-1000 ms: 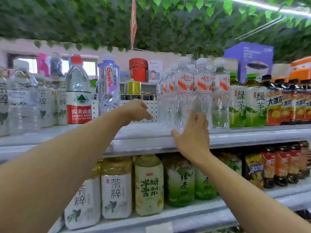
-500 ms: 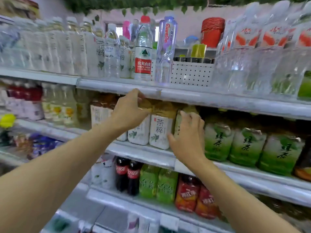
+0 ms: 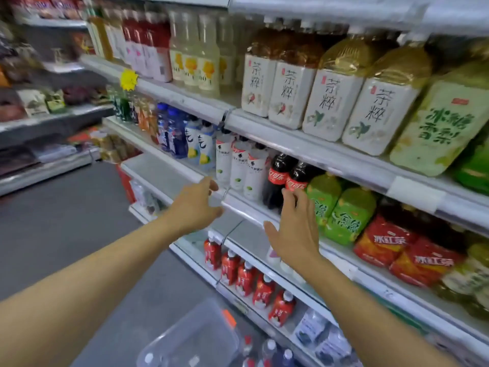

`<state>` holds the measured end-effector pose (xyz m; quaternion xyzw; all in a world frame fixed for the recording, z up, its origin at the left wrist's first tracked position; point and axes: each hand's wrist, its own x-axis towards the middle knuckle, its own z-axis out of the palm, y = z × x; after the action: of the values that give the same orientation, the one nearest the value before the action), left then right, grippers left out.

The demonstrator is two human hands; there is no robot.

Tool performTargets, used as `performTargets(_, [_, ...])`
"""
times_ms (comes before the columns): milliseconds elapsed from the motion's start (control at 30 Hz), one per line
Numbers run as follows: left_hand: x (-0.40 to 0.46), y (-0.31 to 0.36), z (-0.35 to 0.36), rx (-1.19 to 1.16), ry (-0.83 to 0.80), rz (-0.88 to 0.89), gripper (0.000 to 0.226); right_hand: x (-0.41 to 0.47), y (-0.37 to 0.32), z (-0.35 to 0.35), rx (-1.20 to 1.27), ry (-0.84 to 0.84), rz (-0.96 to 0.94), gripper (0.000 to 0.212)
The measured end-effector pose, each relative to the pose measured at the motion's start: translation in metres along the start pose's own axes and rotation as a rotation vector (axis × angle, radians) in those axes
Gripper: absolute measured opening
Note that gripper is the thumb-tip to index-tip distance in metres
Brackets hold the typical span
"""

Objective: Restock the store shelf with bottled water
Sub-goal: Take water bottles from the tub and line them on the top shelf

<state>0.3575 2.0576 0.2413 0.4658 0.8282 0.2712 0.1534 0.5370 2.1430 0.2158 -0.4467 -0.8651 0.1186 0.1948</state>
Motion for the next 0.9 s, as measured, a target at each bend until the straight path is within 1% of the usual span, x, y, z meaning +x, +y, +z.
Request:
performTargets(133, [-0.012,-0.07,0.018,0.023,-0.059,-0.088,0.05,-0.013,-0.018,0.062,0.036,-0.123,-0.002,0.07])
performTargets(300, [-0.029,-0.161,0.042,0.048,-0.16,-0.202,0.052,-0.034,-0.046,0.137,-0.003,-0.264,-0.027,0.069])
performTargets(400, [-0.043,-0.212,0.055,0.021,-0.206,-0.273,0.053,-0.05,-0.06,0.183,0.019,-0.311,-0.016,0.07])
performTargets(500, [-0.057,-0.263,0.071,0.004,-0.24,-0.351,0.053,-0.07,-0.069,0.228,-0.034,-0.456,-0.025,0.075])
performTargets(567, [-0.066,-0.293,0.084,-0.027,-0.256,-0.402,0.051,-0.083,-0.07,0.257,-0.044,-0.512,-0.05,0.075])
performTargets(700, [-0.089,-0.347,0.115,-0.083,-0.285,-0.483,0.047,-0.107,-0.077,0.31,-0.069,-0.667,-0.059,0.075])
performTargets(800, [-0.106,-0.381,0.143,-0.105,-0.291,-0.547,0.047,-0.121,-0.079,0.349,-0.056,-0.698,-0.088,0.074])
performTargets(900, [-0.12,-0.411,0.174,-0.115,-0.31,-0.612,0.046,-0.133,-0.076,0.39,-0.072,-0.813,-0.142,0.072])
